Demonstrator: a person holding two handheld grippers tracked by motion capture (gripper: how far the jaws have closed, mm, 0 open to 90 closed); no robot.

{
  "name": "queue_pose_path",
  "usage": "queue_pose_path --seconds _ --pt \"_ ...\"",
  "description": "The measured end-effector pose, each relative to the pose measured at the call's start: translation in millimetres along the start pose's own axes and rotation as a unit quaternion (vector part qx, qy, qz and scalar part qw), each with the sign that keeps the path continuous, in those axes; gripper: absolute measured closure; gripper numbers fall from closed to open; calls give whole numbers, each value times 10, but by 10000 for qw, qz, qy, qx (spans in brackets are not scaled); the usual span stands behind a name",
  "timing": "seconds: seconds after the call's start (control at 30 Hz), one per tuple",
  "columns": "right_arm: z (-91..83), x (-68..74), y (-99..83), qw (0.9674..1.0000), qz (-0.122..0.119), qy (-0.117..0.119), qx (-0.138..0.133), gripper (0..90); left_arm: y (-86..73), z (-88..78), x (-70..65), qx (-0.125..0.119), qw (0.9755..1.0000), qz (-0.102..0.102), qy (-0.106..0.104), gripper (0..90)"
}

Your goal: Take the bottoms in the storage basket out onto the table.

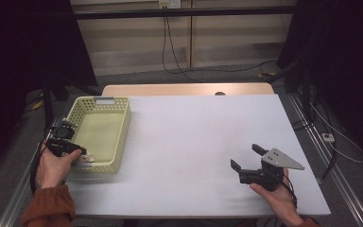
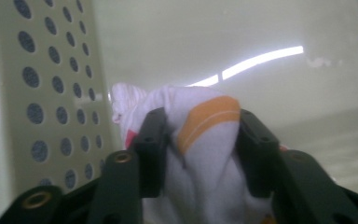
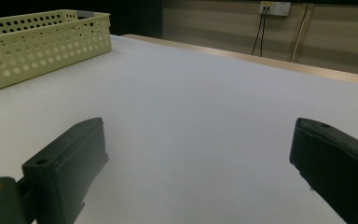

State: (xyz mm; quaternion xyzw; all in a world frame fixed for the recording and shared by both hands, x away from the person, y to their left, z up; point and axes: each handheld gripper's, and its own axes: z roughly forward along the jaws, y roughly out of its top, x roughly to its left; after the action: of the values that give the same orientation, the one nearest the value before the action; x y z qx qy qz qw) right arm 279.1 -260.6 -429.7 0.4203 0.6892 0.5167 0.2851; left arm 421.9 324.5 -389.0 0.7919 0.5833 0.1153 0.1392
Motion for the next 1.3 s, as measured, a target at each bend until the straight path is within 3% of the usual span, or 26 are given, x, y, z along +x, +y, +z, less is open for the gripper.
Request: queue_pose_path --seconds 0.27,0.67,0.9,1.1,1.3 --pt "-2 0 1 10000 -5 5 0 37 -56 -40 69 -285 9994 -70 -157 678" --pt "-5 -4 1 10000 -2 -10 -5 38 -101 -135 116 -904 9950 -139 -406 685" --pt "-8 -2 2 10000 24 -11 -7 38 -118 -190 111 -1352 9898 -61 -436 684" --pt "-5 0 2 10000 13 -6 -6 38 -140 -236 124 -1579 9867 -43 -381 684" --pt "-11 -2 1 10000 50 -11 -12 38 -157 -288 138 -1933 9804 -49 -383 683"
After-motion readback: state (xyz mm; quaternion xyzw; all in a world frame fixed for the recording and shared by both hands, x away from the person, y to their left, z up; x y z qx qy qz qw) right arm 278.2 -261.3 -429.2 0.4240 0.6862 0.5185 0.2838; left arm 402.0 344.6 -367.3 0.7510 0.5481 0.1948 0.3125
